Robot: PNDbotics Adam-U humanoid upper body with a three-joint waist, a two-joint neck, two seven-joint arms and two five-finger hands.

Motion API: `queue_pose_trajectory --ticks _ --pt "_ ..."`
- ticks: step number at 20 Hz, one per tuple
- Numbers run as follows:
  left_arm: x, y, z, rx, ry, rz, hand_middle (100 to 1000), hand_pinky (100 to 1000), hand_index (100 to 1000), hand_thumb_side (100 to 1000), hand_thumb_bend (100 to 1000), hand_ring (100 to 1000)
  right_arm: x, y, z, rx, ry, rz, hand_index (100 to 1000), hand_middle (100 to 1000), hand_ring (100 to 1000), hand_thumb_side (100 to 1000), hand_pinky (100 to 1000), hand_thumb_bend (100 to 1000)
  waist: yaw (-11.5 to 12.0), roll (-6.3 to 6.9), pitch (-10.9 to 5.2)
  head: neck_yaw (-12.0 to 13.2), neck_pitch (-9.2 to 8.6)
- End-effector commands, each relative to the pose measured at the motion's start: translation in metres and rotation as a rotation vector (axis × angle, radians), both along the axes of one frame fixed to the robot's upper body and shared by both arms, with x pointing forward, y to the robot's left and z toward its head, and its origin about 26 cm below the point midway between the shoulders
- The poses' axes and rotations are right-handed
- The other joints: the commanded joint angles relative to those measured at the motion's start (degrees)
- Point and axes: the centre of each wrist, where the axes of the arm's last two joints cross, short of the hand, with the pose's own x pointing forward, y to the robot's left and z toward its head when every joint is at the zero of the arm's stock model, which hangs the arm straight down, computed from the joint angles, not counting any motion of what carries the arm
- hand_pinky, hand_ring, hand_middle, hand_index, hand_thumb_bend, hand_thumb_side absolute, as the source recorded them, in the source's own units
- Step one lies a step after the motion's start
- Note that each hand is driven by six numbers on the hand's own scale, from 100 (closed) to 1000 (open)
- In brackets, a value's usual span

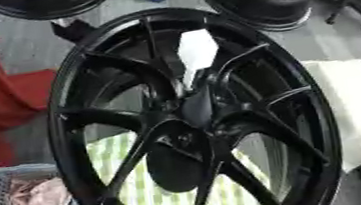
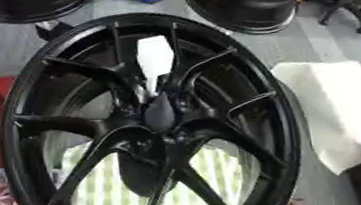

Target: Pull the pin out of the wheel hub.

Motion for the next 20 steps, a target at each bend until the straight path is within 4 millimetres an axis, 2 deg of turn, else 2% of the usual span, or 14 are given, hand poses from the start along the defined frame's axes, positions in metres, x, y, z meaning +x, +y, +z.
queue_pose_trajectory --ticks 1,3,5,7,8,9,10,11,12,14,16,17,18,20 --pt "-0.003 0.002 0.01 0.015 -0.035 0.004 620 963 783 775 100 617 -0.019 -0.013 -0.018 0.08 -0.082 -0.154 248 217 520 100 546 170 -0.2 0.74 -1.47 0.1 0.05" --pt "-0.003 0.002 0.009 0.008 -0.032 0.006 620 964 783 777 100 617 -0.033 -0.018 -0.043 0.143 -0.075 -0.241 306 259 538 100 553 194 0.0 0.97 -1.49 0.0 -0.01" --pt "-0.004 0.002 0.007 -0.001 -0.029 0.012 620 965 783 777 100 617 -0.046 -0.02 -0.067 0.186 -0.031 -0.309 416 393 592 100 581 259 -0.1 1.31 -1.56 -0.2 0.11" --pt "-0.004 0.003 0.005 -0.012 -0.025 0.018 619 966 783 779 100 616 -0.054 -0.018 -0.087 0.216 0.031 -0.36 562 568 678 100 616 441 -0.2 1.82 -1.61 -0.3 0.32" --pt "-0.004 0.003 0.004 -0.015 -0.022 0.02 619 966 783 779 100 616 -0.057 -0.016 -0.096 0.23 0.06 -0.37 668 672 732 100 636 502 -0.4 2.08 -1.62 -0.3 0.45" --pt "-0.004 0.002 0.003 -0.018 -0.02 0.02 619 966 783 778 100 616 -0.058 -0.013 -0.104 0.245 0.078 -0.374 725 741 767 215 645 406 -0.5 2.36 -1.64 -0.4 0.59" --pt "-0.004 0.002 0.003 -0.021 -0.019 0.018 619 967 783 779 100 618 -0.058 -0.01 -0.111 0.258 0.086 -0.374 764 794 803 398 648 303 -0.7 2.63 -1.65 -0.4 0.63" --pt "-0.004 0.001 0.002 -0.025 -0.017 0.017 619 967 783 779 100 620 -0.058 -0.007 -0.117 0.274 0.083 -0.371 768 803 810 433 648 289 -0.8 3.05 -1.62 -0.3 0.61" --pt "-0.004 0.001 0.001 -0.028 -0.015 0.015 619 967 783 777 100 622 -0.057 -0.004 -0.123 0.289 0.072 -0.367 794 844 830 615 648 242 -0.9 3.47 -1.58 -0.2 0.6" --pt "-0.004 0.001 0.001 -0.029 -0.017 0.013 620 967 784 775 100 625 -0.055 0.001 -0.13 0.309 0.028 -0.36 798 862 840 707 646 232 -1.1 4.24 -1.63 -0.4 0.65" --pt "-0.004 0.001 0.0 -0.032 -0.019 0.01 620 967 784 775 100 625 -0.053 0.004 -0.132 0.314 -0.025 -0.354 800 865 843 712 648 236 -1.2 4.85 -1.72 -0.5 0.71" --pt "-0.004 0.001 0.0 -0.033 -0.018 0.01 620 968 784 763 100 625 -0.053 0.004 -0.132 0.311 -0.046 -0.354 806 877 853 780 653 258 -1.3 5.13 -1.74 -0.5 0.77" --pt "-0.004 0.001 -0.001 -0.035 -0.016 0.01 620 968 784 775 100 625 -0.052 0.005 -0.132 0.306 -0.064 -0.355 806 877 853 746 653 242 -1.4 5.38 -1.77 -0.4 0.82" --pt "-0.004 0.001 -0.002 -0.038 -0.013 0.01 620 969 785 775 100 625 -0.05 0.005 -0.131 0.29 -0.092 -0.357 816 885 865 670 663 278 -1.7 5.87 -1.91 -0.4 0.94"
